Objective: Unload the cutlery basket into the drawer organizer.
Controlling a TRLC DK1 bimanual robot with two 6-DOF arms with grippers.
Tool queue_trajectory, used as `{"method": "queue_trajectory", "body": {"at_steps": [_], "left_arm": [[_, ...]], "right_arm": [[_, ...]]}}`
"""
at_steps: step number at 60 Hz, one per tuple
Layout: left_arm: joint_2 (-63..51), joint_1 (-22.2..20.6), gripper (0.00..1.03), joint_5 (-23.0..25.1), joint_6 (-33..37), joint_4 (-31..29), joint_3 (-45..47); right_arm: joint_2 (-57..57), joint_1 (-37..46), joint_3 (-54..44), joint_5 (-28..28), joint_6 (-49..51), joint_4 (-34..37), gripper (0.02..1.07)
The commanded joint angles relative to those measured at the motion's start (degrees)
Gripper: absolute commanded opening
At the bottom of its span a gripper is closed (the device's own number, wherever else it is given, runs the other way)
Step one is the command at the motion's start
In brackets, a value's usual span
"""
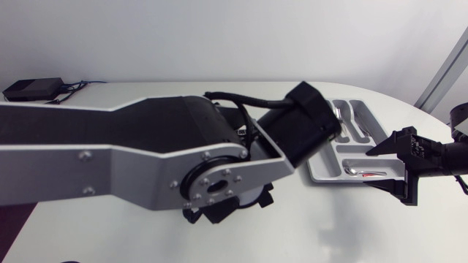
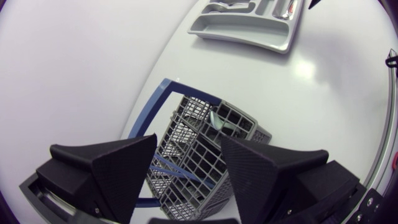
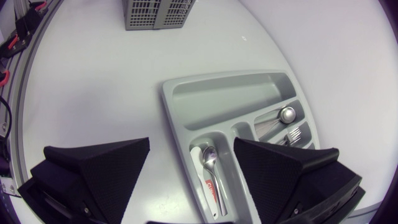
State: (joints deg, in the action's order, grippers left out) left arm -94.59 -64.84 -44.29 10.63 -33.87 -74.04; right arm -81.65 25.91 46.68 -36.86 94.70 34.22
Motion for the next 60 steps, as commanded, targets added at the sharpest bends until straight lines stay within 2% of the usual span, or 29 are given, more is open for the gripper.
{"method": "queue_trajectory", "body": {"at_steps": [1, 13, 23, 28, 40, 60], "left_arm": [[-1.13, -2.22, 0.82, -1.94, -0.79, -2.52, -2.51], [-3.15, -4.33, 0.84, -3.26, -1.32, -7.00, -6.91], [-5.70, -6.09, 0.88, -3.96, -5.27, -9.64, -9.28], [-6.22, -6.26, 0.90, 1.75, -5.71, -11.31, -10.86], [-10.09, -5.39, 0.98, 2.63, -7.47, -14.65, -12.88], [-13.08, -1.34, 0.96, 0.26, -8.88, -15.44, -11.92]], "right_arm": [[1.23, -0.69, -1.76, -0.58, -1.44, -0.38, 1.02], [1.75, -2.01, -2.55, -0.58, -3.11, -0.47, 1.02], [2.72, -2.44, -3.26, -0.58, -3.38, -0.47, 1.02], [2.90, -2.36, -3.43, -0.58, -3.38, -0.47, 1.02], [2.55, -2.09, -4.49, -0.67, -3.29, -1.35, 1.02], [1.75, -1.74, -3.78, -1.02, -3.38, -1.43, 1.02]]}}
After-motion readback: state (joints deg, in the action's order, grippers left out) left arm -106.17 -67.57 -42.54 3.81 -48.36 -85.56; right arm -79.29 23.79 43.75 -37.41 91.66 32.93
